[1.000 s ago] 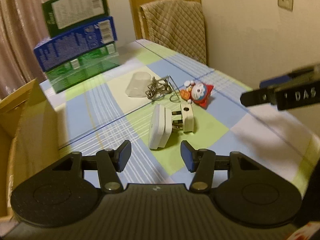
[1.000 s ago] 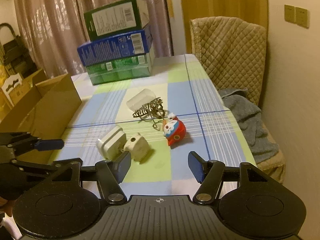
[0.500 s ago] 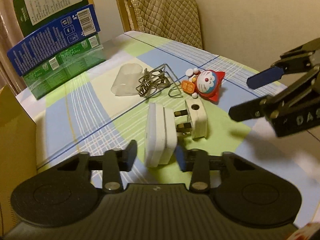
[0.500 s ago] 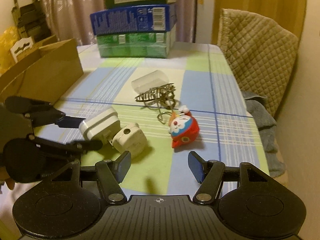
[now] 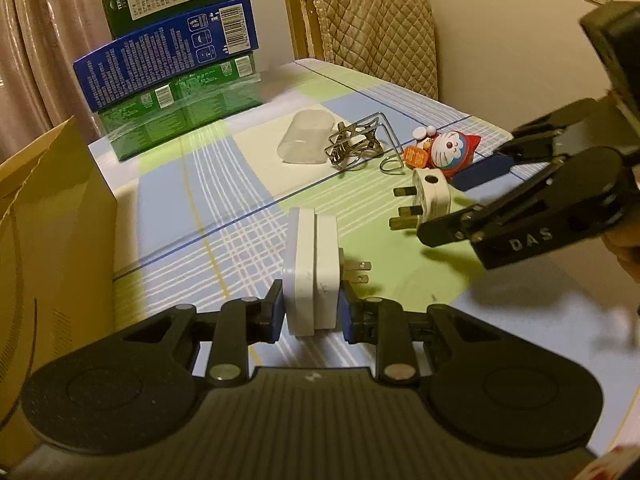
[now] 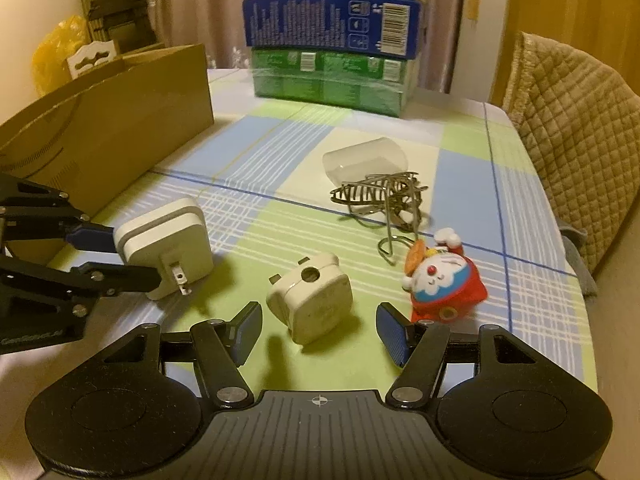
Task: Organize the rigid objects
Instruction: 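Grasp the white square adapter with the left tool while the right tool grasps the round adapter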
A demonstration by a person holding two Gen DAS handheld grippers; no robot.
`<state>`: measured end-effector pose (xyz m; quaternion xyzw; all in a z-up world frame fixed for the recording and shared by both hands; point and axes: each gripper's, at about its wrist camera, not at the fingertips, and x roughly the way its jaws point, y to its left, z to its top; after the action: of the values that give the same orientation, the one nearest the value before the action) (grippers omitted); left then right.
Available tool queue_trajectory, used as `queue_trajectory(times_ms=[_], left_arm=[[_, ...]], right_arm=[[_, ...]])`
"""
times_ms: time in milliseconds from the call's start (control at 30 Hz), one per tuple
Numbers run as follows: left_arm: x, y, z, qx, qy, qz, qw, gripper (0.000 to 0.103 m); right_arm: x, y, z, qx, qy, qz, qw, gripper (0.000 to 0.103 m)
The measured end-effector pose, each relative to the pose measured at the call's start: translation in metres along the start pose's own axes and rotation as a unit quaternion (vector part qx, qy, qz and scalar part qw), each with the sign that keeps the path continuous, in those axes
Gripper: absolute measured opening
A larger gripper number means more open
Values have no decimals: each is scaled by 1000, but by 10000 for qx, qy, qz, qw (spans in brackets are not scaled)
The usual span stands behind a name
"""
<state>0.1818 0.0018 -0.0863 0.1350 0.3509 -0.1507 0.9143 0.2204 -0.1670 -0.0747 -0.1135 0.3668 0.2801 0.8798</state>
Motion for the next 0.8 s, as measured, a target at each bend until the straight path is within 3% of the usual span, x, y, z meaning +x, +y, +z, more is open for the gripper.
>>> queue_trajectory(times_ms=[233,333,467,800], left_arm=[[4,3,-5,-90,-70,-37,9999,25],[5,3,-7,-55,-87,-60,9999,32],[7,-1,-7,40,-117,-76,9999,38],[16,-7,1,163,-183,-169,9996,39]], right_arm=[[14,0,3,-214,-110,58,9997,60],[14,2,3,-313,-117,93,9994,60],[13,3,3,-352,-92,85,9993,45],[-1,-4,-1,257,-28,-44,9997,43]])
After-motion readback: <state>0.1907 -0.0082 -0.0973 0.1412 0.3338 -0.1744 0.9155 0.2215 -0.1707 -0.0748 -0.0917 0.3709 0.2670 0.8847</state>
